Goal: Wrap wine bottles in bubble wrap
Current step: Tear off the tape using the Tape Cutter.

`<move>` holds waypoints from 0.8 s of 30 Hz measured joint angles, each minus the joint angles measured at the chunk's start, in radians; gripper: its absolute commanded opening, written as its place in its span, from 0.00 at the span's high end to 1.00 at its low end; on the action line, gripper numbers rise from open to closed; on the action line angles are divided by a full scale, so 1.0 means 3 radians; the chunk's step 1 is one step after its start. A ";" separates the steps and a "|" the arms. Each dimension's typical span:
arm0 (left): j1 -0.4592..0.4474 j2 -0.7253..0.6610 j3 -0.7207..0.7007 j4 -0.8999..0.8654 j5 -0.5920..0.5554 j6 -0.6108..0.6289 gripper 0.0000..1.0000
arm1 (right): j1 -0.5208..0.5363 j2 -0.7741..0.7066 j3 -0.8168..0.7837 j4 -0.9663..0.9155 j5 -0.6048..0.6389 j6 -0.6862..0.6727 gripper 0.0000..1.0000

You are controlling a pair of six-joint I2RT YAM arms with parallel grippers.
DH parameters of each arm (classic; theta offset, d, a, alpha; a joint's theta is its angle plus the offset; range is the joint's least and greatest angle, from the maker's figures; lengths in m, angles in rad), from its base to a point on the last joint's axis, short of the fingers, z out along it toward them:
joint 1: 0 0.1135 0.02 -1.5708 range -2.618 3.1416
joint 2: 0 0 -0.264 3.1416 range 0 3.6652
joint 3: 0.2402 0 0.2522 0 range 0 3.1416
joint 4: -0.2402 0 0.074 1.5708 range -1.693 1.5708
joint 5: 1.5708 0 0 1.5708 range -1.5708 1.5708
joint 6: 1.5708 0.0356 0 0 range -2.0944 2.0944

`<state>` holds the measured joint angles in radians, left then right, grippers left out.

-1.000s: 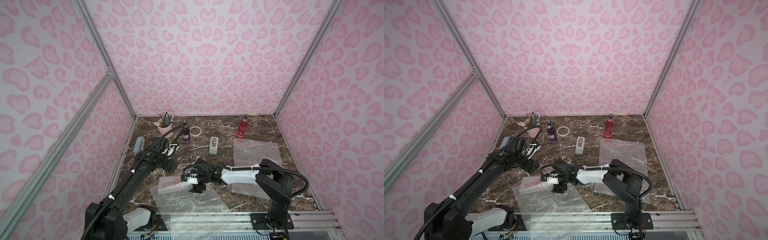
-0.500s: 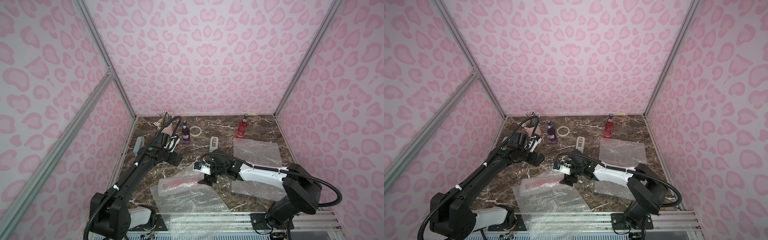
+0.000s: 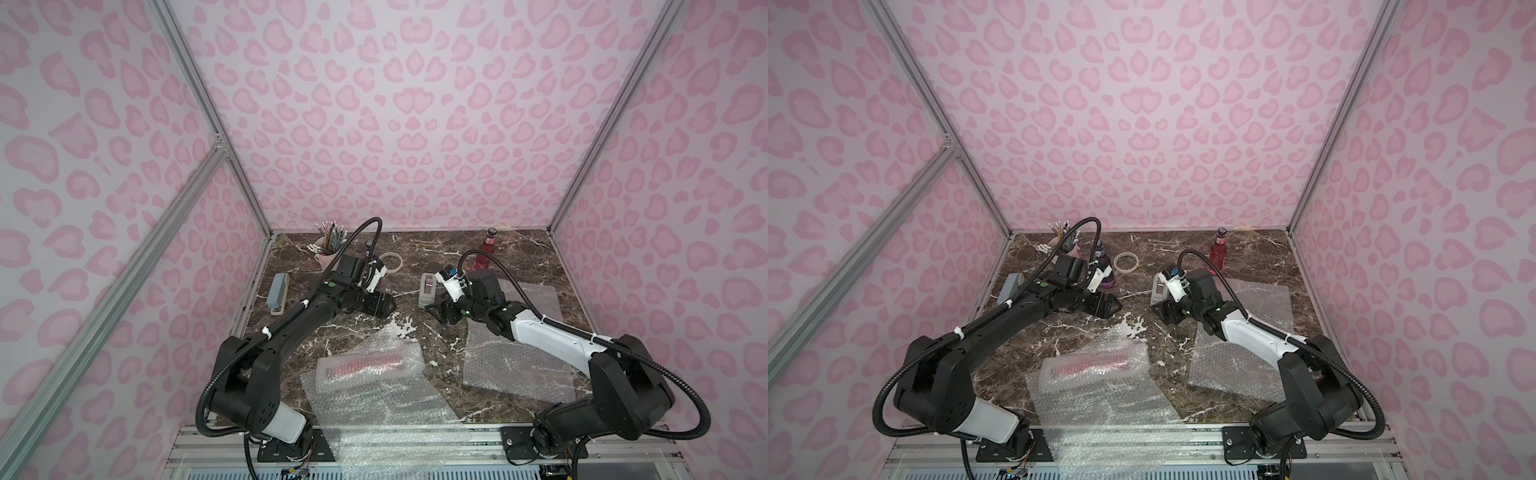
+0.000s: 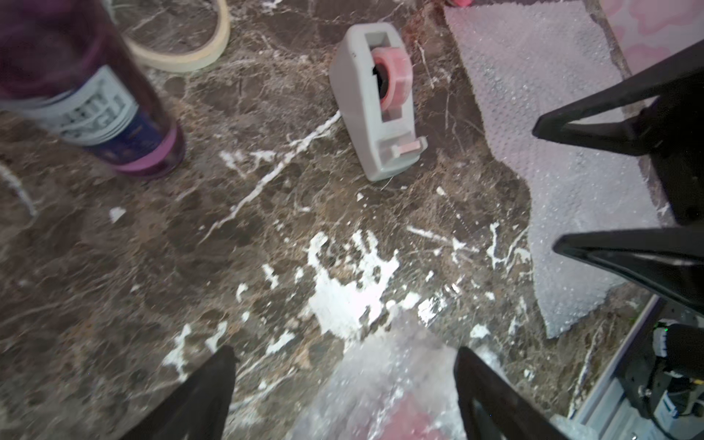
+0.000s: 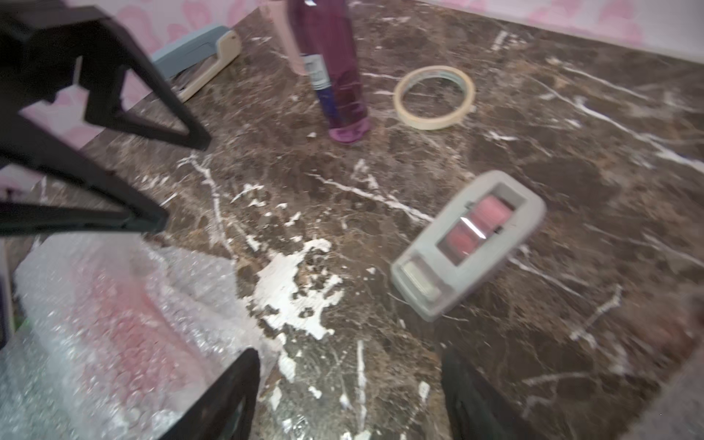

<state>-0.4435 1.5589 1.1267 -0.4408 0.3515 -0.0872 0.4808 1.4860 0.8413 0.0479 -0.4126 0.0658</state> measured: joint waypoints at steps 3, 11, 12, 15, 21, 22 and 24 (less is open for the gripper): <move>-0.0174 0.0327 0.0275 0.0116 0.0045 -0.0172 0.15 | -0.0131 0.0051 -0.0009 0.0013 0.0076 0.0267 0.30; -0.0336 0.1265 0.1025 0.0315 0.0287 -0.0581 0.28 | -0.0264 0.0287 0.0003 0.0197 0.0126 0.0694 0.44; -0.0336 0.1357 0.1108 0.0322 0.0318 -0.0636 0.32 | -0.0286 0.0336 0.0014 0.0224 0.0125 0.0722 0.45; -0.0337 0.1574 0.1268 0.0373 0.0437 -0.0757 0.38 | -0.0327 0.0462 0.0033 0.0300 0.0125 0.0796 0.46; -0.0340 0.1826 0.1437 0.0413 0.0559 -0.0910 0.43 | -0.0345 0.0745 0.0154 0.0460 0.0090 0.0885 0.49; -0.0340 0.1857 0.1461 0.0416 0.0568 -0.0926 0.45 | -0.0345 0.0790 0.0172 0.0479 0.0086 0.0889 0.49; -0.0340 0.1937 0.1513 0.0422 0.0599 -0.0930 0.47 | -0.0345 0.0896 0.0220 0.0515 0.0062 0.0900 0.49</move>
<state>-0.5453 2.1399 1.5806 -0.3141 0.5312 -0.3660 0.3775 1.7550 0.9073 0.2024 -0.3939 0.3359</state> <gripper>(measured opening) 0.542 0.509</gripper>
